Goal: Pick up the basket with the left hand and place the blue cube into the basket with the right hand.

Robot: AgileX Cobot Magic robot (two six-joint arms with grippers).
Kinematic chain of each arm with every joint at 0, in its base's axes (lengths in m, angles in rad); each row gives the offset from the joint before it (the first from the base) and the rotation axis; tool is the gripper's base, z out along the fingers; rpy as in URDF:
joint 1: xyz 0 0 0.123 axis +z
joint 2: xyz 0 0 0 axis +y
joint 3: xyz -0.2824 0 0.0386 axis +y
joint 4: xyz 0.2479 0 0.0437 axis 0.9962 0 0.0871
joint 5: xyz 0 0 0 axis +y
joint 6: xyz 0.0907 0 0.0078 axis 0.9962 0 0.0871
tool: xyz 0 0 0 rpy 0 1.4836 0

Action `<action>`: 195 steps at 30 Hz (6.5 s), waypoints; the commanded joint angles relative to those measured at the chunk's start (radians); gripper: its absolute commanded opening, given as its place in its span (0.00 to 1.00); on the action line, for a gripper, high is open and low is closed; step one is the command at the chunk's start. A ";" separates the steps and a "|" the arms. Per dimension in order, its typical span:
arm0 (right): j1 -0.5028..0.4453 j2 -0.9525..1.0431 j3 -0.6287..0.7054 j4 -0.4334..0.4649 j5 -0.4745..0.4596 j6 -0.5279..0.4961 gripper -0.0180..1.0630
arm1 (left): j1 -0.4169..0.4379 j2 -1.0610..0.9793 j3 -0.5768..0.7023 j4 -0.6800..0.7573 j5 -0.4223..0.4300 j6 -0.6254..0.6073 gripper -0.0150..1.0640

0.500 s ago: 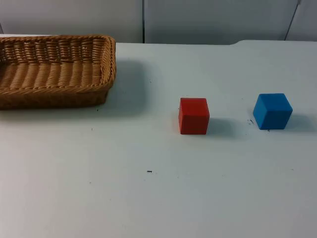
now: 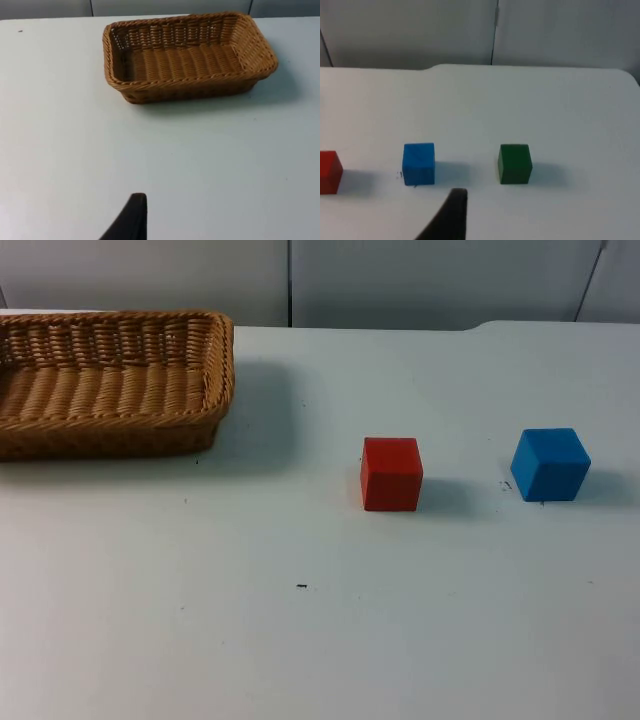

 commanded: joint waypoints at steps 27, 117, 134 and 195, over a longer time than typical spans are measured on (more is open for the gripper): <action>-0.007 0.523 -0.204 0.068 -0.401 0.004 0.99 | -0.006 1.036 -0.020 -1.124 -0.779 0.197 0.98; -0.007 0.525 -0.264 0.094 -0.545 -0.030 0.98 | -0.219 1.958 -0.579 -1.621 -1.148 0.193 0.01; -0.007 0.525 -0.262 0.094 -0.506 -0.030 0.98 | -0.235 1.381 -0.185 -1.621 -1.204 0.348 0.01; 0.161 0.589 -0.338 0.369 -0.209 -0.397 0.98 | 0.124 1.468 -0.345 -0.443 -0.163 0.331 0.01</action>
